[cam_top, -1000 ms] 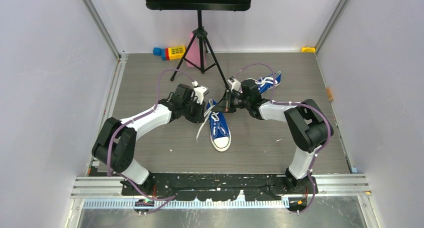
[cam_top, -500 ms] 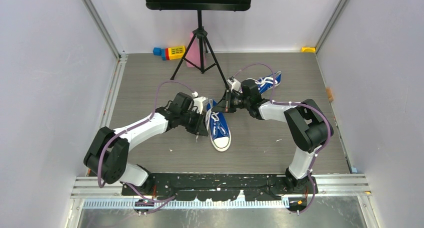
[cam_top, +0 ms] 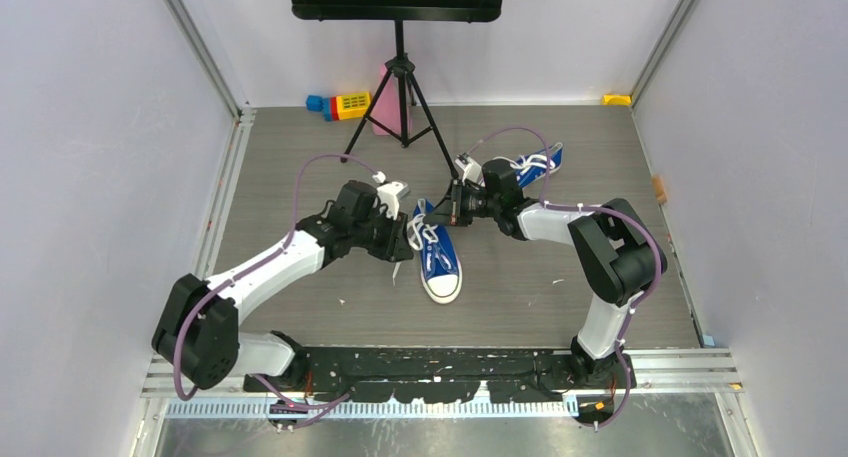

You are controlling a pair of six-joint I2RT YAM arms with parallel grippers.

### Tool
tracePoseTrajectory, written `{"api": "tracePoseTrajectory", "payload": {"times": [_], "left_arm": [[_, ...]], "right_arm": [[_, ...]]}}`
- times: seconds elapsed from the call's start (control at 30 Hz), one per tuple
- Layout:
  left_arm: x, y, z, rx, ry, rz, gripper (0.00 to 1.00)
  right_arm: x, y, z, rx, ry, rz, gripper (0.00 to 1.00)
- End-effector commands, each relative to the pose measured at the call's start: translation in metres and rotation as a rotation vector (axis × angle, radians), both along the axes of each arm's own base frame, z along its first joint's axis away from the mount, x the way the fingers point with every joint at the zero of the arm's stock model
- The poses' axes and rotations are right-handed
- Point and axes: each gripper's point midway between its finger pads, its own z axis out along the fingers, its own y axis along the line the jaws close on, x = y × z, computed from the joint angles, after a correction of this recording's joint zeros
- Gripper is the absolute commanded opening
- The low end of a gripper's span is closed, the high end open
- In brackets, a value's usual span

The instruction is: Tie the shoes

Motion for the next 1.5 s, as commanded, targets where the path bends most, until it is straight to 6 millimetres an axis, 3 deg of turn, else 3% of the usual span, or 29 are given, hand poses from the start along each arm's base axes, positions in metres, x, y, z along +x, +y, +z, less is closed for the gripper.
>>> {"api": "tracePoseTrajectory", "payload": {"times": [0.0,0.27,0.6,0.8,0.9,1.2,1.47], "left_arm": [[0.036,-0.01,0.018,-0.017,-0.131,0.038,0.34],[0.053,-0.031,-0.001,-0.075,-0.07,0.078,0.37],[0.066,-0.032,-0.018,-0.03,-0.034,0.125,0.35],[0.068,-0.032,-0.023,-0.013,-0.01,0.136,0.12],[0.065,-0.032,-0.021,-0.018,-0.006,0.128,0.0],[0.041,-0.029,0.007,-0.073,0.014,0.103,0.0],[0.036,-0.053,0.012,-0.147,0.034,0.057,0.0]], "right_arm": [[0.011,0.008,0.026,0.057,-0.073,0.011,0.0],[0.011,0.008,0.026,0.055,-0.073,0.011,0.0],[0.01,0.008,0.025,0.054,-0.071,0.012,0.0],[0.01,0.007,0.024,0.054,-0.07,0.011,0.0],[0.01,0.007,0.025,0.054,-0.072,0.01,0.0],[0.011,0.007,0.025,0.049,-0.063,0.0,0.0],[0.011,0.007,0.028,0.055,-0.062,0.0,0.0]]}}
